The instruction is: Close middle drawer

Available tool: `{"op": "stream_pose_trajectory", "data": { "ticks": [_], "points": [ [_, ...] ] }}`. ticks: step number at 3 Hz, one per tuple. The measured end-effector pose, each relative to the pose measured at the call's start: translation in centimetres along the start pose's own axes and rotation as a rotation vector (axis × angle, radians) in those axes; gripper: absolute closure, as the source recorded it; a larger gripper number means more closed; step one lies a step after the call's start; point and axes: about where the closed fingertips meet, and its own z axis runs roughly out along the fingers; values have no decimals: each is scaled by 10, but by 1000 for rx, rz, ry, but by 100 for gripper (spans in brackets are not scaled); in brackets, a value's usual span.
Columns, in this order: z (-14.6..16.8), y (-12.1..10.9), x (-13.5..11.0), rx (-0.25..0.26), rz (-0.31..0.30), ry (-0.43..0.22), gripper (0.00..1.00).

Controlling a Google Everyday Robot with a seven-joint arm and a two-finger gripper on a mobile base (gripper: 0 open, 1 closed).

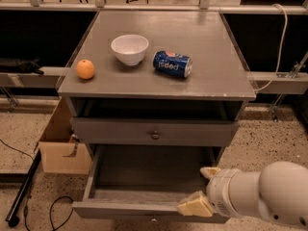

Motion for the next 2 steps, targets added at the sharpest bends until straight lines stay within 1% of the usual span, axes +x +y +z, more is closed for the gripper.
{"op": "stream_pose_trajectory", "data": {
  "ticks": [1,2],
  "points": [
    [16,9,26,1,-1,39,48],
    [29,4,55,1,5,88,71]
  ]
}}
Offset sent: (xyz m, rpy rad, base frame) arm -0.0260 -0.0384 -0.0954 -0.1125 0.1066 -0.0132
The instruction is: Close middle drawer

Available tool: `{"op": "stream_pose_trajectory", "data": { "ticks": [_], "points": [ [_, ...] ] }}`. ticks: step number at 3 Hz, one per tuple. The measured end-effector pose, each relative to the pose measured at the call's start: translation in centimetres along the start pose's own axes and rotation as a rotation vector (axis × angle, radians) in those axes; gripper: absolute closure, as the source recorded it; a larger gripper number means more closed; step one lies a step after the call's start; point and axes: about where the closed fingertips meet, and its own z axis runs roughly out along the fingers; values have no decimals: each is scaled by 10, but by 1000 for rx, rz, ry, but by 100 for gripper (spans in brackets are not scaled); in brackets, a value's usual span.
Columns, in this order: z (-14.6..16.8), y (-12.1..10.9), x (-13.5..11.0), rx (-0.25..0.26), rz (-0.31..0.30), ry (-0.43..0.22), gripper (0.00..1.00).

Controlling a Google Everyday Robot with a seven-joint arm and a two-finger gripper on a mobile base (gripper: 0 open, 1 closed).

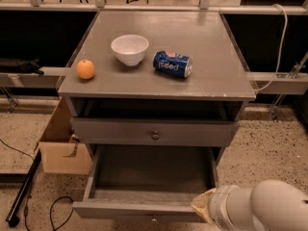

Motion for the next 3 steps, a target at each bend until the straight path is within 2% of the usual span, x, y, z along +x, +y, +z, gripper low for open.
{"op": "stream_pose_trajectory", "data": {
  "ticks": [1,2,3],
  "points": [
    [19,-20,20,0,10,61,94],
    [45,-39,34,-15,31,119,100],
    [49,-47,33,-18,41,116,100]
  ]
}}
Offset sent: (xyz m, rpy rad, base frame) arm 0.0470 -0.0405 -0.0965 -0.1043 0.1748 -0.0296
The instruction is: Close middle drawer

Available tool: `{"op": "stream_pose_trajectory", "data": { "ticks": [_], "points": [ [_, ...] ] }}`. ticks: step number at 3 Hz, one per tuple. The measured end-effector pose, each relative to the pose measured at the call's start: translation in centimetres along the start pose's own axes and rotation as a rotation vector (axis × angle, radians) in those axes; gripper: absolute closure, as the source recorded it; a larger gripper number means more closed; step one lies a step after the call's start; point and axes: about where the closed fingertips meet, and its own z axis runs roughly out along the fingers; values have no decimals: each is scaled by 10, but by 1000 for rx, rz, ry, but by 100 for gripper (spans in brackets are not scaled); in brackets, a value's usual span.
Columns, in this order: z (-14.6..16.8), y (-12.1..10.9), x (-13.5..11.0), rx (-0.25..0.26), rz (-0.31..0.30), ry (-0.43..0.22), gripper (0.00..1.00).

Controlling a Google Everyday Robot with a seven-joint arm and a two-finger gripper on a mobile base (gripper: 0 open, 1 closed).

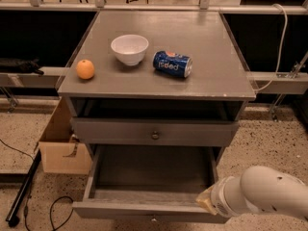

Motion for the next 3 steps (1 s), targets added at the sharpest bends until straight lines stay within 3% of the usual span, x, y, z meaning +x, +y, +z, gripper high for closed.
{"op": "stream_pose_trajectory", "data": {
  "ticks": [1,2,3],
  "points": [
    [-33,26,-9,-38,26,-31,100],
    [-26,26,-8,-47,34,-28,100],
    [-1,28,7,-79,69,-4,100]
  ]
}}
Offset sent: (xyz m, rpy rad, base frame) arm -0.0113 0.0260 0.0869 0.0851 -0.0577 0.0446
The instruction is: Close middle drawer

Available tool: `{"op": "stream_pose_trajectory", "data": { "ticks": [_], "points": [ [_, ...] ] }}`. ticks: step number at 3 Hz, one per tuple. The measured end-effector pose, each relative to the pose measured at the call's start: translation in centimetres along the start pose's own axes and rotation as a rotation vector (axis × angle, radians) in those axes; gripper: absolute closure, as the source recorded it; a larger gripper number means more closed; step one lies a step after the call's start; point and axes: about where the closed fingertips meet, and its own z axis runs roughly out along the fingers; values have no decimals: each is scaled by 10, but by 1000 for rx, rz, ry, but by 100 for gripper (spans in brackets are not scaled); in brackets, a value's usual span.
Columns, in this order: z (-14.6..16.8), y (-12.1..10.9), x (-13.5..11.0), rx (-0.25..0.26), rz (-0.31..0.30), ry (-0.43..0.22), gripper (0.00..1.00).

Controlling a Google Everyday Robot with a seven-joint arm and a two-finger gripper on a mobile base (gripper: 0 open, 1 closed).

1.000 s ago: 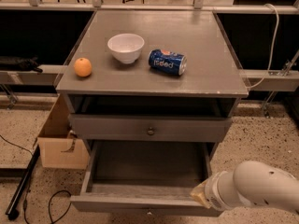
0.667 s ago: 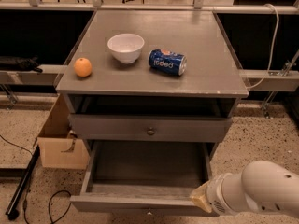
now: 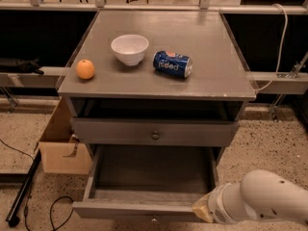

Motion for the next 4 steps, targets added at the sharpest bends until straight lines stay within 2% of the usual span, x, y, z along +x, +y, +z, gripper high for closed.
{"op": "stream_pose_trajectory", "data": {
  "ticks": [2,3,4],
  "points": [
    [62,-3,43,-56,58,55,100],
    [71,5,47,-58,48,61,100],
    [80,9,41,-99,37,28,100]
  ]
}}
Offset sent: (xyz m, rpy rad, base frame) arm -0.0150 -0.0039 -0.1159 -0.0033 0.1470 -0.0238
